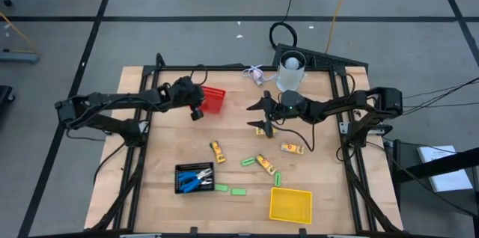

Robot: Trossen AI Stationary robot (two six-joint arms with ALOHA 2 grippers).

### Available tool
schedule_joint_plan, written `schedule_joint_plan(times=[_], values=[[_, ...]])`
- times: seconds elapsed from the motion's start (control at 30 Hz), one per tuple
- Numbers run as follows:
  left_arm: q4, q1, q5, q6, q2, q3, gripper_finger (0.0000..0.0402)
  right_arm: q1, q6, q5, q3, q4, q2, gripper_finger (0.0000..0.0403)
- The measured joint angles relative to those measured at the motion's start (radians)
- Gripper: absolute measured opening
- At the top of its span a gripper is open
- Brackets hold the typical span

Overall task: Pick & Place School Supplies
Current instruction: Put the crayon box into the red bin

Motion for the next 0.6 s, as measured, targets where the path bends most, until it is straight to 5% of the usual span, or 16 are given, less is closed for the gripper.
schedule_joint_plan(times=[0.13,0.4,0.6], values=[[0.005,0.0,0.0,-0.016,0.026,0.0,0.0076,0.0,0.003,0.001,0.0,0.01,0.001,0.0276],[0.05,0.0,0.02,-0.028,0.045,0.0,0.0245,0.0,0.005,0.001,0.0,0.019,0.001,0.0276],[0.141,0.0,0.014,-0.027,0.044,0.0,0.0295,0.0,0.005,0.001,0.0,0.018,0.001,0.0276]])
